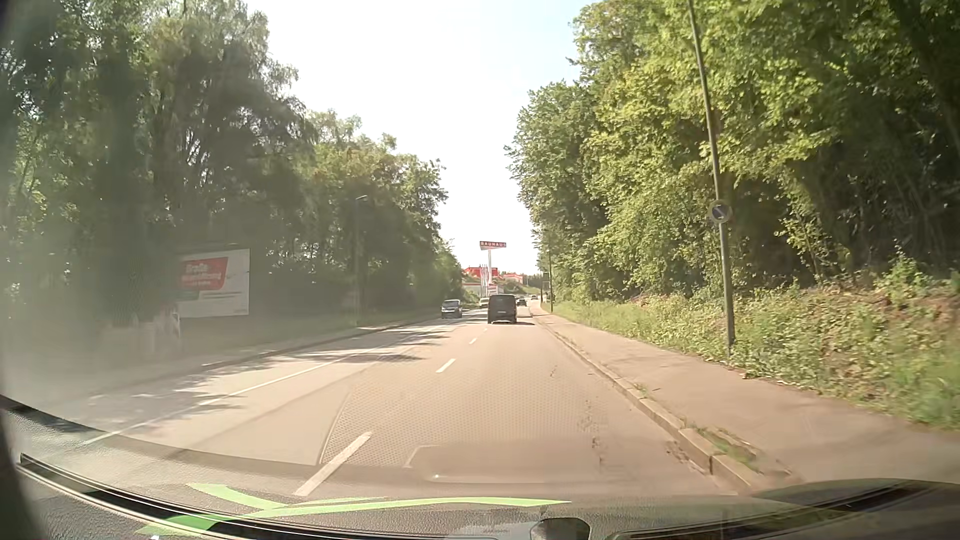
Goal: Follow the waypoints while adhering to traffic rules and regulations
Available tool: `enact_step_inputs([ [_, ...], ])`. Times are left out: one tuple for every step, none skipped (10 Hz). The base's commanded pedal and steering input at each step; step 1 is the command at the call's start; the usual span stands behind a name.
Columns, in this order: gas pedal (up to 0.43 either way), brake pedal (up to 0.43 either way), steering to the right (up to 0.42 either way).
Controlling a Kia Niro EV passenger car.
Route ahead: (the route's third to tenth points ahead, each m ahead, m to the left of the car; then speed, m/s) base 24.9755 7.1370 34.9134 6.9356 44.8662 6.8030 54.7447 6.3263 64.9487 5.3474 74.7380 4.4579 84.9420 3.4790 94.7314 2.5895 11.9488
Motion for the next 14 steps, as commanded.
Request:
enact_step_inputs([
  [0.228, 0.000, -0.007],
  [0.228, 0.000, -0.008],
  [0.228, 0.000, -0.007],
  [0.228, 0.000, -0.007],
  [0.228, 0.000, -0.007],
  [0.228, 0.000, -0.007],
  [0.228, 0.000, -0.007],
  [0.228, 0.000, -0.008],
  [0.228, 0.000, -0.008],
  [0.228, 0.000, -0.007],
  [0.228, 0.000, -0.007],
  [0.228, 0.000, -0.005],
  [0.228, 0.000, -0.003],
  [0.228, 0.000, -0.002],
])
